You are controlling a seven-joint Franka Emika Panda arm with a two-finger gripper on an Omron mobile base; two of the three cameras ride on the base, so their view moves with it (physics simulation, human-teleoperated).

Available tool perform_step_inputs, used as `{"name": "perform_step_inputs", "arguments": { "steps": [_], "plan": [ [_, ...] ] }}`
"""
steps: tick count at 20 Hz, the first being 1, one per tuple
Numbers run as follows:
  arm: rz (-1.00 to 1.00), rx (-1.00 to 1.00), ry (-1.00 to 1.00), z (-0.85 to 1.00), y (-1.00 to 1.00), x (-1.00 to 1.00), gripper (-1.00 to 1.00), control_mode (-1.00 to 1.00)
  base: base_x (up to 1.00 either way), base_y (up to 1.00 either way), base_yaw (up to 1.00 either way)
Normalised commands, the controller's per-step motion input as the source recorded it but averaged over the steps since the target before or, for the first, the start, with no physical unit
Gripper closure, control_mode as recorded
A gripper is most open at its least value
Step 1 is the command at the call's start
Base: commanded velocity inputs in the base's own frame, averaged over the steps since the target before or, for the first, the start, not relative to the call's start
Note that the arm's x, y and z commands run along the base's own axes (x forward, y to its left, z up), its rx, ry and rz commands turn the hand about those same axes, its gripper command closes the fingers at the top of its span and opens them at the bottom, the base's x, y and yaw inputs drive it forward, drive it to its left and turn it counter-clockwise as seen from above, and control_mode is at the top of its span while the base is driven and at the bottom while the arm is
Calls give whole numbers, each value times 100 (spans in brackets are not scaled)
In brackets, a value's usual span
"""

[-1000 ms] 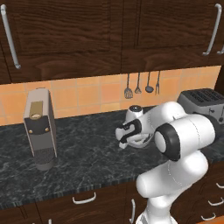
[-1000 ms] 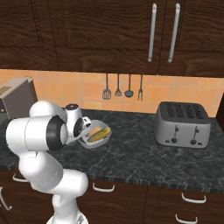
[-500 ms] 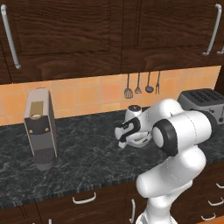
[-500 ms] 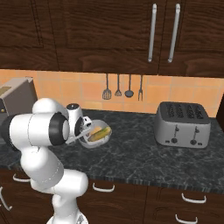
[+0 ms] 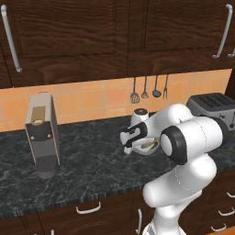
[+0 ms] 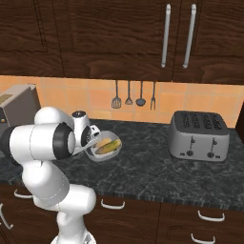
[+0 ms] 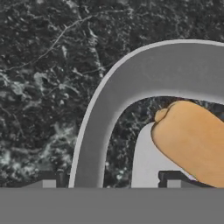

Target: Take the meat container that has the fish and place it on the second highest rack of the freezer. Then take the vegetable container that has the squash and cucumber and place it on the highest rack of the freezer.

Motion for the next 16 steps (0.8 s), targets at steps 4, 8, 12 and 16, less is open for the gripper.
{"name": "perform_step_inputs", "arguments": {
  "steps": [4, 8, 12, 16],
  "plan": [
    [0, 0, 0, 0, 0, 0, 100, -100, 0, 0, 0],
    [0, 0, 0, 0, 0, 3, 100, -100, 0, 0, 0],
    [0, 0, 0, 8, -7, 1, 100, -100, 0, 0, 0],
    [5, 0, -5, 74, -3, -22, 100, -100, 0, 0, 0]
  ]
}}
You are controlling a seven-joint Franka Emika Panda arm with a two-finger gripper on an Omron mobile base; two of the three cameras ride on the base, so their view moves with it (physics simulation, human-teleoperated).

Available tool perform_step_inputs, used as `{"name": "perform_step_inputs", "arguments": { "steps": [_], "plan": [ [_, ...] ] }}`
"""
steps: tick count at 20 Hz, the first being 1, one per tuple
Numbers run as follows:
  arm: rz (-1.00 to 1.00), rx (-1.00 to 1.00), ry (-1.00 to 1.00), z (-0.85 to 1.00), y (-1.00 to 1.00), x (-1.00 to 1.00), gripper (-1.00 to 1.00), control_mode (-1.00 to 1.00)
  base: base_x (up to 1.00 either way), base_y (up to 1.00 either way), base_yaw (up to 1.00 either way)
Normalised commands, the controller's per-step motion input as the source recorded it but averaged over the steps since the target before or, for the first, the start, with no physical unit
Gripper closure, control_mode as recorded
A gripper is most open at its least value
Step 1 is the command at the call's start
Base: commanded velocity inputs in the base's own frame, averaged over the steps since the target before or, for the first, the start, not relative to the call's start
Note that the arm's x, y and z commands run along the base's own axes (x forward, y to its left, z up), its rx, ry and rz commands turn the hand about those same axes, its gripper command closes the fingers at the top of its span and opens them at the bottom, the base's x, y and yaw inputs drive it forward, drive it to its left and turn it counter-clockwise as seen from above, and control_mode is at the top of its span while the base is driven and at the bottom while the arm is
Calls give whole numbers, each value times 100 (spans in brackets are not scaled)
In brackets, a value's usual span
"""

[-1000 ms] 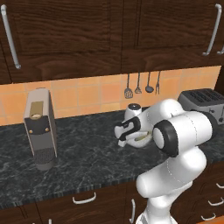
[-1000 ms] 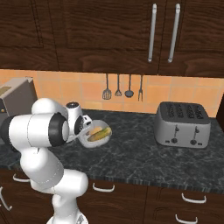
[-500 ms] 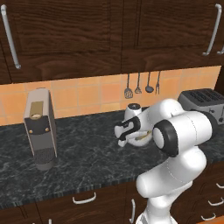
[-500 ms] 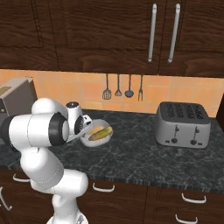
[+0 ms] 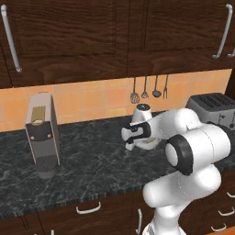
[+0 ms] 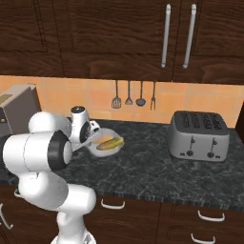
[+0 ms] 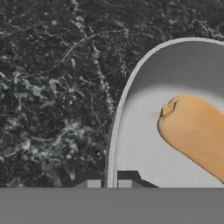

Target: Take the meat container that has the fish and place it on the second highest rack of the freezer. Then take the vegetable container that has the squash and cucumber and place it on the highest rack of the freezer.

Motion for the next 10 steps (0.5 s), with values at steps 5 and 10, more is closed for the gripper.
{"name": "perform_step_inputs", "arguments": {
  "steps": [5, 10],
  "plan": [
    [17, -4, -5, 73, 0, -64, 100, -100, 0, 0, 0],
    [37, -7, -14, 32, -21, -70, 100, -100, 0, 0, 0]
  ]
}}
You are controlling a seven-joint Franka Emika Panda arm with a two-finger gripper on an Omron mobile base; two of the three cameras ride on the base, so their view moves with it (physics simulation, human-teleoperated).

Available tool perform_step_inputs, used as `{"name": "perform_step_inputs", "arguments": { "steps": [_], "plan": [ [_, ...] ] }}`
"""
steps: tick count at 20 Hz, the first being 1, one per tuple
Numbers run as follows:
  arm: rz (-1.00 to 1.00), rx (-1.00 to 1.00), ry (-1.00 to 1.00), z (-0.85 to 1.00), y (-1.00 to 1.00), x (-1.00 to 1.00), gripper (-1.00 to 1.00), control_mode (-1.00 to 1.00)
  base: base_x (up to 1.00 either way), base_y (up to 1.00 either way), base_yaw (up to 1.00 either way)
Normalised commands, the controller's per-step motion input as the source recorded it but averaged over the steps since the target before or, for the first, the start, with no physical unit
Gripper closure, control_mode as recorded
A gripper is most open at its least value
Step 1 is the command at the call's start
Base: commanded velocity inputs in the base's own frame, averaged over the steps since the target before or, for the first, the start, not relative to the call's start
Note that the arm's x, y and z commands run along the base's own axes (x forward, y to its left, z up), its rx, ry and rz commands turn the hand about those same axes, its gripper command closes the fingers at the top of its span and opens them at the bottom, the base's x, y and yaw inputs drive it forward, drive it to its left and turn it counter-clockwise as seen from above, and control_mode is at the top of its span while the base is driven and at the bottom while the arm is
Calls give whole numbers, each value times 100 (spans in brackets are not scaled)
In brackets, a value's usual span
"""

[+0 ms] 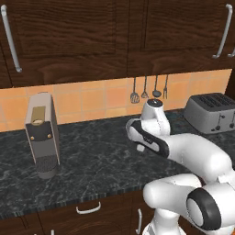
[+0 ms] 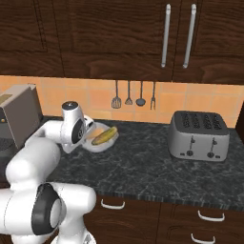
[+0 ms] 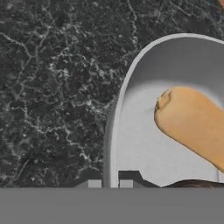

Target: Take the meat container that has the fish and place it on the second highest rack of the freezer. Then take the vegetable container that has the squash and cucumber and place it on the highest rack of the freezer.

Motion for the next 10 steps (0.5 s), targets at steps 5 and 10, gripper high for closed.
{"name": "perform_step_inputs", "arguments": {
  "steps": [5, 10],
  "plan": [
    [41, -10, 0, 18, -25, -54, 100, -100, 0, 0, 0],
    [28, -9, 2, 46, -7, -51, 100, -100, 0, 0, 0]
  ]
}}
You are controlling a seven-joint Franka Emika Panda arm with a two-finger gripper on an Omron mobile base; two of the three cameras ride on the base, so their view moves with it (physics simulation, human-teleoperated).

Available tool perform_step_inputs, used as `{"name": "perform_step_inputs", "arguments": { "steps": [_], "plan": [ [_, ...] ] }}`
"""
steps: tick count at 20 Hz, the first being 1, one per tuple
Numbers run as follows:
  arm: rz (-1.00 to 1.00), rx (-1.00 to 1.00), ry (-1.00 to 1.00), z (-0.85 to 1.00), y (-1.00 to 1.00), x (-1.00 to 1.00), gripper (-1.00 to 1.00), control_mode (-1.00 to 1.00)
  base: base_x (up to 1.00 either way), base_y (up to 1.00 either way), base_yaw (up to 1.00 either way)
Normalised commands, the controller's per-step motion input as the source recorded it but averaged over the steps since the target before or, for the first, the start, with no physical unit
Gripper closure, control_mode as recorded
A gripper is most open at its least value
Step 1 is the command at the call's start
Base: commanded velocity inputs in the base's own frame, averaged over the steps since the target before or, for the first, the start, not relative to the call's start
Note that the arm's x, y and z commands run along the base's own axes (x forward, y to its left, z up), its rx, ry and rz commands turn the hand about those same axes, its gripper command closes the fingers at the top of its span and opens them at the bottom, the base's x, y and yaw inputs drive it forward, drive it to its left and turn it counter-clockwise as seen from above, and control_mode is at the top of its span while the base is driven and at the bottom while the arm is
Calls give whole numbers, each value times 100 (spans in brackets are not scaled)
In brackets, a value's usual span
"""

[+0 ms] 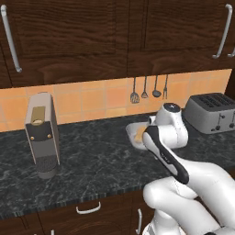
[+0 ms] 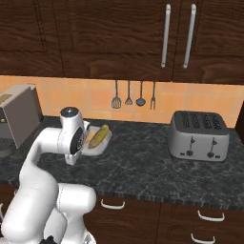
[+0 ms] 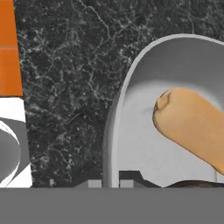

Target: Take the meat container that has the fish and place it on the second highest rack of the freezer. Then take the vegetable container that has the squash and cucumber and place it on the highest rack of the freezer.

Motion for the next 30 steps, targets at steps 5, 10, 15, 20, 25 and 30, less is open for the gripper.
{"name": "perform_step_inputs", "arguments": {
  "steps": [5, 10, 15, 20, 25, 30],
  "plan": [
    [2, -18, 11, 55, 5, -35, 100, -100, 0, 0, 0],
    [0, -13, 6, 53, -31, -22, 100, -100, 0, 0, 0],
    [0, 0, 1, 41, -62, -25, 100, -100, 0, 0, 0],
    [8, 9, -1, 49, -1, -29, 100, -100, 0, 0, 0],
    [6, 1, -15, 20, 0, -57, 100, -100, 0, 0, 0],
    [0, 2, -5, 31, 7, -36, 100, -100, 0, 0, 0]
  ]
}}
